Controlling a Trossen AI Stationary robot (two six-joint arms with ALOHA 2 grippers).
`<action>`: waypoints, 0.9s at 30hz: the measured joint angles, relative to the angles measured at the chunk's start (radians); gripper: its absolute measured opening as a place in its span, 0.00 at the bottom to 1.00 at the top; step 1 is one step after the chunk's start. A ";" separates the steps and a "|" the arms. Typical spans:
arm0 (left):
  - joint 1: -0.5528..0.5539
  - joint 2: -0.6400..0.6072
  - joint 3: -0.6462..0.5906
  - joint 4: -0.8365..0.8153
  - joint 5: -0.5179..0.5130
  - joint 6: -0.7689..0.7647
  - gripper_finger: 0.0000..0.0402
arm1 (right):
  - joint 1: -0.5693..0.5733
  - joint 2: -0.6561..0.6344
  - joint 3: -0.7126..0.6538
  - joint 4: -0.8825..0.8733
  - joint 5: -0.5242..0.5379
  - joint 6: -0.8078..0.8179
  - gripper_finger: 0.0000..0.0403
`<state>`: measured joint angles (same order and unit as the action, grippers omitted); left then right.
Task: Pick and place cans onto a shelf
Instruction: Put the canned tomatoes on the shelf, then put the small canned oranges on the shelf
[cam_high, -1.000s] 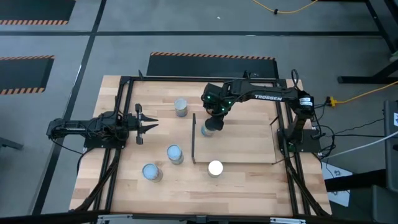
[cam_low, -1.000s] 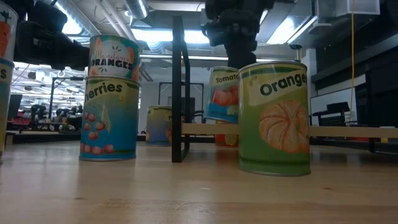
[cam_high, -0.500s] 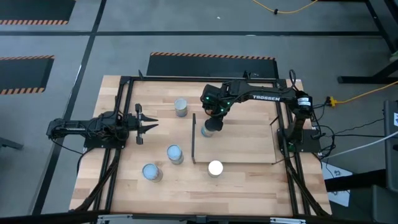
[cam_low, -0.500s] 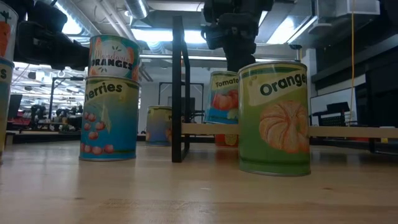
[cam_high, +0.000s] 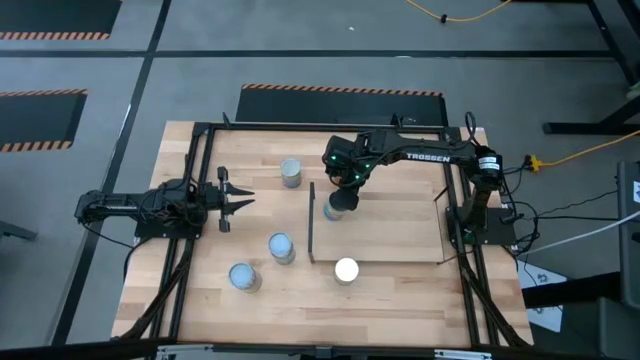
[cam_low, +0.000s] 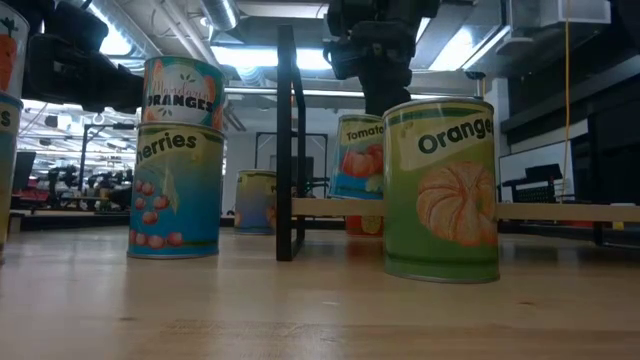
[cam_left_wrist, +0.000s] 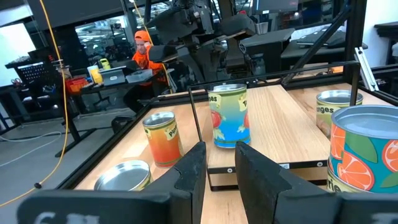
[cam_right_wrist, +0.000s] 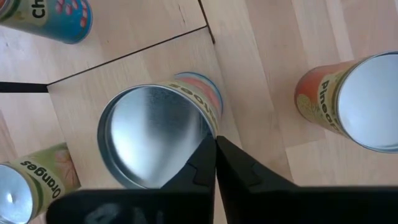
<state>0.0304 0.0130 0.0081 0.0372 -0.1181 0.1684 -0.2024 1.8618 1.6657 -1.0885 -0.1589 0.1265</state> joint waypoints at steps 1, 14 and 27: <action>0.000 0.000 0.000 0.000 0.000 0.000 0.20 | 0.000 0.000 0.000 0.000 0.000 -0.001 0.04; 0.000 0.000 0.000 0.000 0.000 0.000 0.20 | 0.000 0.000 0.000 0.008 0.000 -0.003 0.09; 0.000 0.000 0.000 0.000 0.000 0.000 0.20 | 0.000 -0.047 0.001 -0.010 0.000 -0.004 0.10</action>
<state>0.0303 0.0132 0.0082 0.0368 -0.1181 0.1684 -0.2028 1.8149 1.6668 -1.0989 -0.1593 0.1227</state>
